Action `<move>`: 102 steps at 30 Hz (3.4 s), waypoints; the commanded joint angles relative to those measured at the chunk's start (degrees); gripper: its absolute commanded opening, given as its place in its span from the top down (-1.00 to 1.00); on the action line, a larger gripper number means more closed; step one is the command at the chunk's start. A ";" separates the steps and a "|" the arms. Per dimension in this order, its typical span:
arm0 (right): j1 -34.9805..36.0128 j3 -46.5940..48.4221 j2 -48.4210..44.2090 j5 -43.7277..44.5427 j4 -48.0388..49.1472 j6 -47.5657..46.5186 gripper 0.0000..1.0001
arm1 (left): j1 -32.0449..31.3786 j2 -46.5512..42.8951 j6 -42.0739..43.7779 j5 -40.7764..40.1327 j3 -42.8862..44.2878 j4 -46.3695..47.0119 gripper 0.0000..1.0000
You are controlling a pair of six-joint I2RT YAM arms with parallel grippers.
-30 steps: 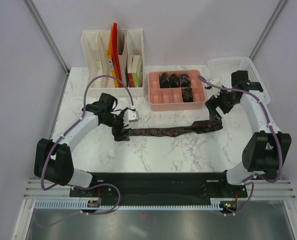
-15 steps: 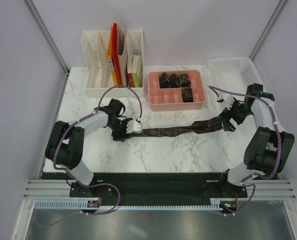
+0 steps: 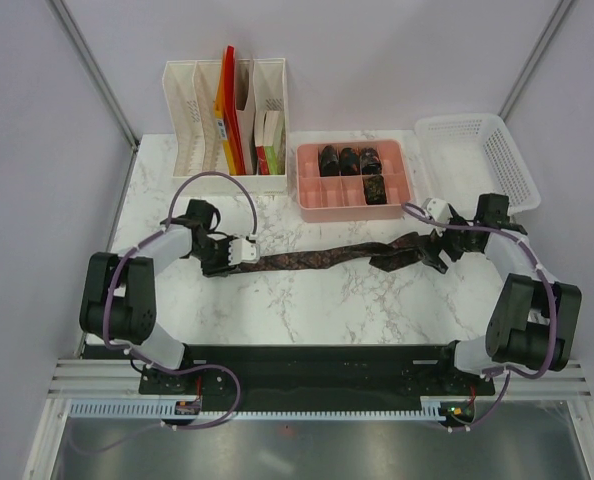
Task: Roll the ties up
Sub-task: Flatten out the tie at the center of the board.
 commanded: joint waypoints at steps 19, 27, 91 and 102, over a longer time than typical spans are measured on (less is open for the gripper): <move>11.68 -3.81 2.99 1.91 16.86 2.88 -0.01 | 10.25 -6.04 -11.95 12.27 12.01 -16.42 -0.19; 12.56 -2.93 2.12 4.72 17.39 2.62 0.75 | 15.98 9.06 -15.37 13.93 23.69 -24.41 0.07; 22.41 9.90 9.84 7.35 -3.18 -10.03 -0.72 | 15.98 -31.78 37.12 14.45 -23.06 -3.22 0.46; 18.28 5.85 9.32 7.81 7.46 -8.55 -0.94 | 16.60 -33.91 13.81 18.49 -11.38 -11.82 -0.33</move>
